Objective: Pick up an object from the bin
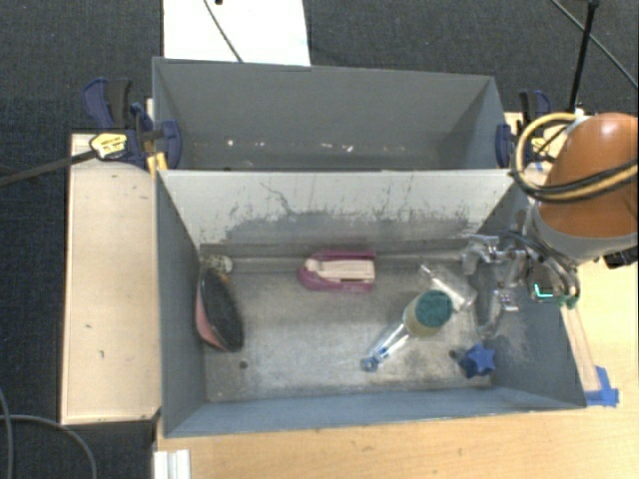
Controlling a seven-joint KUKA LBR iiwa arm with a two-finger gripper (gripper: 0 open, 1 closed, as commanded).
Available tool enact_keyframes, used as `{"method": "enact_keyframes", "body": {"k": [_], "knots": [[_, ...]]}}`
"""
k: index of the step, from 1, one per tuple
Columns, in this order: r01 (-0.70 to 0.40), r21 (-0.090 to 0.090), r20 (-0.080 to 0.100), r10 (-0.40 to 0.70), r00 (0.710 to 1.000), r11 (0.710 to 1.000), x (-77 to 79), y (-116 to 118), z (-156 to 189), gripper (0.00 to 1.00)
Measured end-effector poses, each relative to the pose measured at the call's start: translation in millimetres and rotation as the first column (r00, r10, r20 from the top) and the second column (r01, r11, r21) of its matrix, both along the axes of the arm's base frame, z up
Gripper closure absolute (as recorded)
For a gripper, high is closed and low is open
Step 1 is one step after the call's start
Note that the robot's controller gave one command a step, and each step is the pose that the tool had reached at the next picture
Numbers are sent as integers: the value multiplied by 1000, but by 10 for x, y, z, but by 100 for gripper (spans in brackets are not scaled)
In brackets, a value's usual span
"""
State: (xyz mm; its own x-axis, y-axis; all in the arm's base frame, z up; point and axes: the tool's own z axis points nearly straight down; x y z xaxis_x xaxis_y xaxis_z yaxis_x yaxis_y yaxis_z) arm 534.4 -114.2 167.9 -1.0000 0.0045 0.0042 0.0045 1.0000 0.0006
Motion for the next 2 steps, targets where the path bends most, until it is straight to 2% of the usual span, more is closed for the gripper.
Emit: {"method": "enact_keyframes", "body": {"k": [1,2], "knots": [[-195,0,11,195,981,981,123,124,-973,0],[-197,-2,9,197,980,980,114,111,-969,100]]}}
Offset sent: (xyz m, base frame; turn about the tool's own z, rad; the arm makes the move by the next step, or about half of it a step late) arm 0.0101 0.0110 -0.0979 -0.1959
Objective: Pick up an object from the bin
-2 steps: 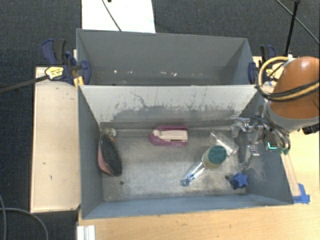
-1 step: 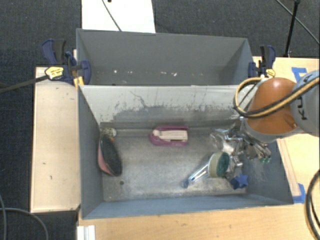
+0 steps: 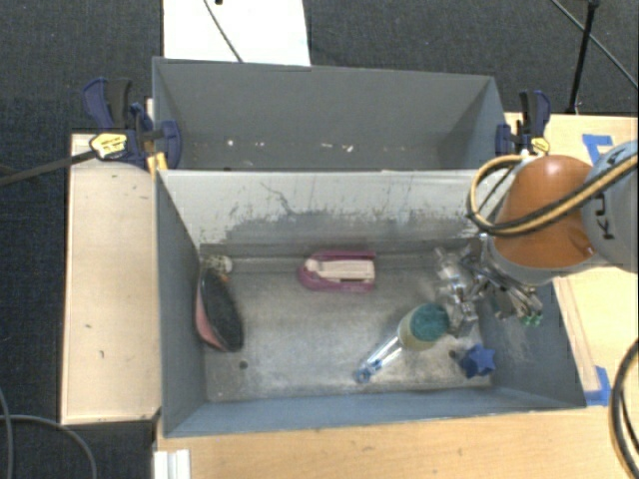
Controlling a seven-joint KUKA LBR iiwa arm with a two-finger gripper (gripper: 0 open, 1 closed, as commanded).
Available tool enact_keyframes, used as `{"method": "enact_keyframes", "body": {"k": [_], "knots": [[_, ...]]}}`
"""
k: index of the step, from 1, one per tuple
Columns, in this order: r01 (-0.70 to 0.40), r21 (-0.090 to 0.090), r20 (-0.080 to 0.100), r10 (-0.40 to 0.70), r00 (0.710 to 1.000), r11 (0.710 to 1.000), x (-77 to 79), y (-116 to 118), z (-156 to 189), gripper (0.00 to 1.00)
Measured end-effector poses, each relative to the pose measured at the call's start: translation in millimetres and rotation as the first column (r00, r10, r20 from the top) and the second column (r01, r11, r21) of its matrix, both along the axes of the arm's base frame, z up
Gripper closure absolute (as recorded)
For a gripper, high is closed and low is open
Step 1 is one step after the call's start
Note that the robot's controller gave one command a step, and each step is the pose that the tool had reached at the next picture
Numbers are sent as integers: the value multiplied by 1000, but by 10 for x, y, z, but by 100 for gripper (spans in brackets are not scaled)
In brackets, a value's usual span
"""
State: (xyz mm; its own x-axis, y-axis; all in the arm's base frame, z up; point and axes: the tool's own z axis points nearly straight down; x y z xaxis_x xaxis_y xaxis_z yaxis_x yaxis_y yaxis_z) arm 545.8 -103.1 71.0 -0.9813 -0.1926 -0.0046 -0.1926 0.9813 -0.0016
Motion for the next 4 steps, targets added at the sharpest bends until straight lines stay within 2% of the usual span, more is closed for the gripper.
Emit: {"method": "enact_keyframes", "body": {"k": [1,2,3,4], "knots": [[-93,0,-3,93,996,996,-368,-130,341,100],[-96,0,-3,96,995,995,-361,-121,329,0],[-223,3,-6,223,975,975,-464,372,-21,0],[-225,1,-3,225,974,974,-458,347,-10,100]]}}
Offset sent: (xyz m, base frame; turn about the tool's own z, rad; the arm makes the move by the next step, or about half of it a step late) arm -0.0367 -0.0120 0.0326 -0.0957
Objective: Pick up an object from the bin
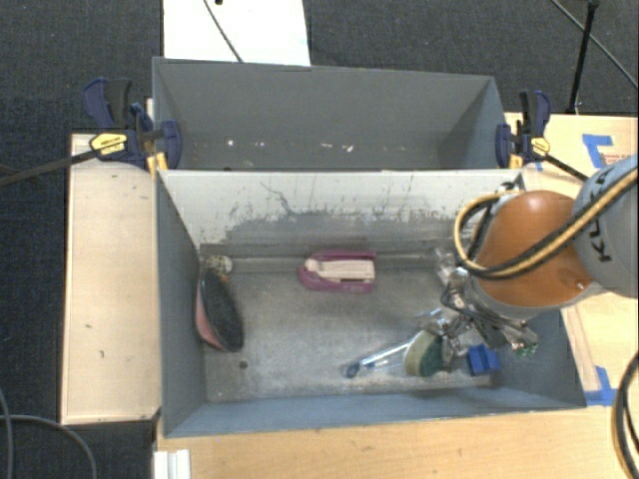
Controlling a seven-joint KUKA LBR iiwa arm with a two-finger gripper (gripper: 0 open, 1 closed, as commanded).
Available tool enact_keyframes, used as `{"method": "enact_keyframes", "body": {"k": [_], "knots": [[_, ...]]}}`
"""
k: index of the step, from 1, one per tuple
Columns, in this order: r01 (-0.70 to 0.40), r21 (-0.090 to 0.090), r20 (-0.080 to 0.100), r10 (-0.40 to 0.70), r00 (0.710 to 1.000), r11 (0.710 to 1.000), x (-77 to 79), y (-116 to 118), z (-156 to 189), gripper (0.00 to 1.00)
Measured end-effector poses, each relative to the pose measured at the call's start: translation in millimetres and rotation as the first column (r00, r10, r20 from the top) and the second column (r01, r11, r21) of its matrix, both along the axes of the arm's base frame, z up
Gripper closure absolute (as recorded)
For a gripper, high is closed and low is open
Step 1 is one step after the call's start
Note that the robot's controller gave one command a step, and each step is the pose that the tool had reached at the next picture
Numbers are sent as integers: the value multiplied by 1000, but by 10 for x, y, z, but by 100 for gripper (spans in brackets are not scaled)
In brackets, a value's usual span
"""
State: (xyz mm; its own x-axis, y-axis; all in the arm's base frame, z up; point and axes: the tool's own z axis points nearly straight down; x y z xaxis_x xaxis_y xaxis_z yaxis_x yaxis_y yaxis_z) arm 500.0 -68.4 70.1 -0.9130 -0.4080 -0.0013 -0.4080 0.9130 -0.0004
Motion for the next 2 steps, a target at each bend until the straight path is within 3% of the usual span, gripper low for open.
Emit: {"method": "enact_keyframes", "body": {"k": [1,2], "knots": [[-969,-3,2,969,249,249,313,195,780,100],[-967,-7,1,967,254,254,283,173,1457,100]]}}
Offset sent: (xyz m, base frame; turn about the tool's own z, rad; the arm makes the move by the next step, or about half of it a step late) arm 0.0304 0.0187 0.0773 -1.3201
